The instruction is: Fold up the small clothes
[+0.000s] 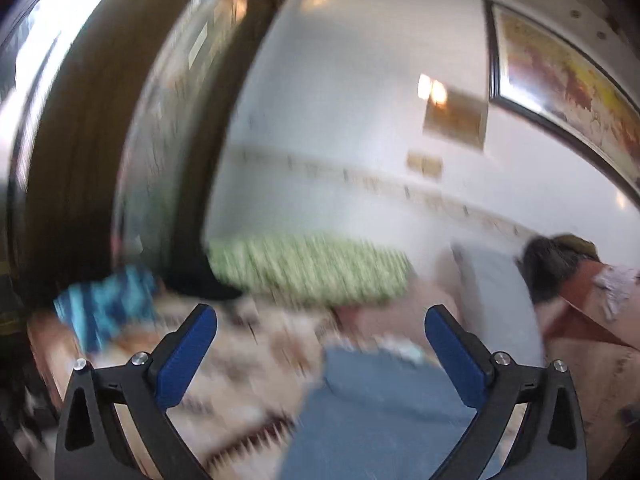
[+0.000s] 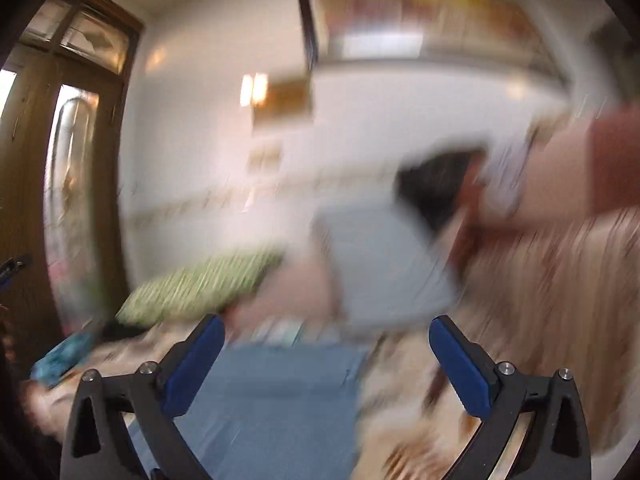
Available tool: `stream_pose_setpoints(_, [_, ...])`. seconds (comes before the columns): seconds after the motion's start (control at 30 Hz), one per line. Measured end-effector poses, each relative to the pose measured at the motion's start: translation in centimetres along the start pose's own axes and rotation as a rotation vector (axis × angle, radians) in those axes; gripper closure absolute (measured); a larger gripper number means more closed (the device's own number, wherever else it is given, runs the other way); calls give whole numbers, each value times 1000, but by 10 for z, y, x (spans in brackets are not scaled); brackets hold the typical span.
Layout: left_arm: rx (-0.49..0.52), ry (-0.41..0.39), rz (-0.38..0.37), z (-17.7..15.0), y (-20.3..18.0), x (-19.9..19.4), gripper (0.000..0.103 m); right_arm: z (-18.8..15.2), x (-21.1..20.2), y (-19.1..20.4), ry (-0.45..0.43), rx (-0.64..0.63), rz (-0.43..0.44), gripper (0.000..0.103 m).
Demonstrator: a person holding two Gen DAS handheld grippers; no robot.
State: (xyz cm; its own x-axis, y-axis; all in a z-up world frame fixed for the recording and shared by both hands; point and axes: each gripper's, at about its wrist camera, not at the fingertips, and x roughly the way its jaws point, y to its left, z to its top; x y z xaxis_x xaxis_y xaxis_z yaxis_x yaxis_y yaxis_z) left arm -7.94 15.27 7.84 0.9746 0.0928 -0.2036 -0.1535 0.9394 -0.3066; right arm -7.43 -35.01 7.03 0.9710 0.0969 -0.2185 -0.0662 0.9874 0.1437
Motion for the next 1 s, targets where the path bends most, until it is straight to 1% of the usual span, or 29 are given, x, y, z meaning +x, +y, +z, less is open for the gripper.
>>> stream_pose_setpoints(0.03, [-22,107,-28,-18,5,11,0,-16,20,-5,149,61,86,0])
stream_pose_setpoints(0.07, [-40,251,-62,-42,10,25,0,-32,32,-10,241,138,147,0])
stream_pose_setpoints(0.1, [-45,332,-75,-59,13,33,0,-47,36,-15,290,208,180,0])
stream_pose_setpoints(0.13, [-49,401,-66,-78,16,39,0,-65,38,-18,340,277,213,0])
stream_pose_setpoints(0.17, [-50,446,-35,-99,19,41,0,-79,41,-19,383,314,226,0])
stream_pose_setpoints(0.2, [-43,463,-20,-111,21,43,0,-92,44,-19,440,342,229,0])
stream_pose_setpoints(0.23, [-33,489,-1,-123,23,46,0,-106,44,-19,480,383,251,0])
stream_pose_setpoints(0.27, [-26,515,17,-134,26,48,0,-115,45,-23,490,414,269,0])
stream_pose_setpoints(0.33, [-14,537,40,-151,30,52,0,-135,47,-27,541,503,317,0])
stream_pose_setpoints(0.37, [-29,563,57,-159,32,53,0,-141,52,-30,551,533,329,0])
stream_pose_setpoints(0.43, [-61,588,52,-167,37,56,0,-161,63,-43,595,661,355,0])
stream_pose_setpoints(0.5, [-92,619,66,-175,42,58,0,-184,72,-54,633,773,355,0])
stream_pose_setpoints(0.57, [-123,641,68,-181,47,62,0,-197,78,-59,665,822,352,0])
stream_pose_setpoints(0.63, [-148,679,59,-187,51,67,0,-206,87,-63,688,869,348,0])
stream_pose_setpoints(0.67, [-169,704,44,-191,53,70,0,-209,94,-64,703,880,353,0])
stream_pose_setpoints(0.73, [-224,734,16,-196,59,74,0,-212,103,-65,719,875,329,0])
stream_pose_setpoints(0.77, [-247,738,10,-198,63,77,0,-213,110,-65,731,862,317,0])
stream_pose_setpoints(0.83, [-261,744,16,-200,67,81,0,-216,119,-66,755,830,266,0])
stream_pose_setpoints(0.87, [-269,744,20,-201,71,84,0,-218,123,-66,763,819,255,1])
stream_pose_setpoints(0.9, [-278,748,21,-201,73,87,0,-220,126,-66,771,808,252,2])
stream_pose_setpoints(0.93, [-295,751,20,-202,77,89,0,-221,128,-67,781,793,226,3])
stream_pose_setpoints(0.97, [-311,752,18,-202,80,90,0,-221,129,-67,780,775,207,3])
stream_pose_setpoints(1.0, [-333,749,16,-202,84,92,0,-221,129,-68,775,770,211,3])
